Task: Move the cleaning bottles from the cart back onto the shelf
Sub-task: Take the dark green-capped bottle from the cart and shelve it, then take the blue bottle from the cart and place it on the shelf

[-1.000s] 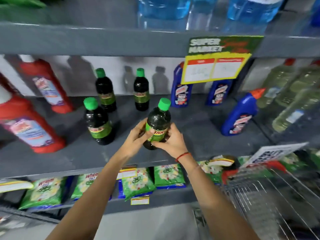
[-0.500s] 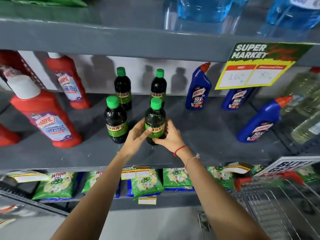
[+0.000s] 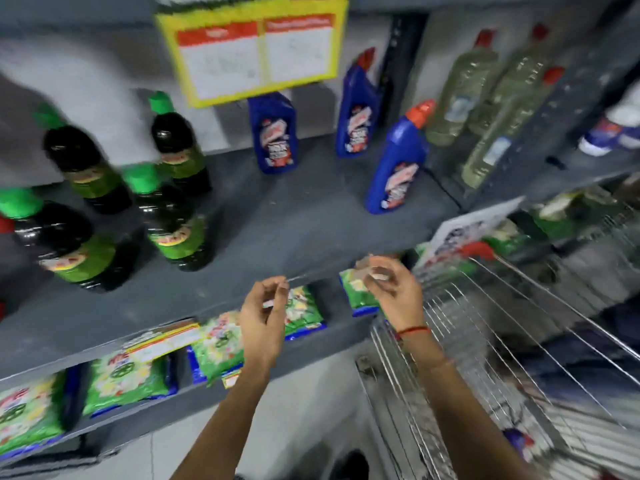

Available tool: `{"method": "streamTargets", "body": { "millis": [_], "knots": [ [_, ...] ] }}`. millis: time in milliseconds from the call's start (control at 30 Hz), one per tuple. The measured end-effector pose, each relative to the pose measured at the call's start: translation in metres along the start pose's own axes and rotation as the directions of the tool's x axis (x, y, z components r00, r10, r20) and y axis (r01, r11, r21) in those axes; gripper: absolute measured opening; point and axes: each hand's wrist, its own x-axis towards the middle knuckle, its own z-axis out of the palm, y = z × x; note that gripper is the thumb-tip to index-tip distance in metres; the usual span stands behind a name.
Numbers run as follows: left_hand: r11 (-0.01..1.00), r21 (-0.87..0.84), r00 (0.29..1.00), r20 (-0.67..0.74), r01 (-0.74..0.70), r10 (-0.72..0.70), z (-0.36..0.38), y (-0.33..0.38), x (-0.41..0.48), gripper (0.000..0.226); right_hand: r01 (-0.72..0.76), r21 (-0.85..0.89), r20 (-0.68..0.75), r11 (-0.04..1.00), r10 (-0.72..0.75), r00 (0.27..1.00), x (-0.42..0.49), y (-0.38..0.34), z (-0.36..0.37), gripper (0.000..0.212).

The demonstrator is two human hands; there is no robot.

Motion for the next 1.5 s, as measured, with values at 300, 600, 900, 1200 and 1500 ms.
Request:
{"method": "streamTargets", "body": {
  "millis": [300, 600, 900, 1200, 1500],
  "knots": [
    [0.951, 0.271, 0.660, 0.743, -0.148, -0.109, 0.216, -0.040, -0.062, 0.017, -0.440, -0.059, -0.400, 0.896, 0.383, 0.833, -0.075, 0.138, -0.182, 0.020],
    [0.617, 0.537, 0.049, 0.776, -0.575, -0.629, 0.333, -0.139, -0.161, 0.044, -0.889, 0.028, -0.362, 0.457, 0.834, 0.417, -0.197, 0.288, -0.249, 0.033],
    [0.458, 0.630, 0.004, 0.590, -0.627, -0.807, 0.383, -0.241, -0.214, 0.043, -0.940, 0.059, -0.440, 0.335, 0.854, 0.277, -0.206, 0.364, -0.240, 0.043],
    [0.359, 0.837, 0.083, 0.427, -0.413, -0.900, 0.382, -0.314, -0.263, 0.054, -0.943, 0.033, -0.497, 0.332, 0.824, 0.273, -0.204, 0.403, -0.254, 0.033],
    [0.437, 0.885, 0.095, 0.455, -0.160, -0.886, 0.374, -0.333, -0.254, 0.057, -0.941, 0.057, -0.327, 0.334, 0.897, 0.299, -0.200, 0.412, -0.271, 0.055]
  ]
}}
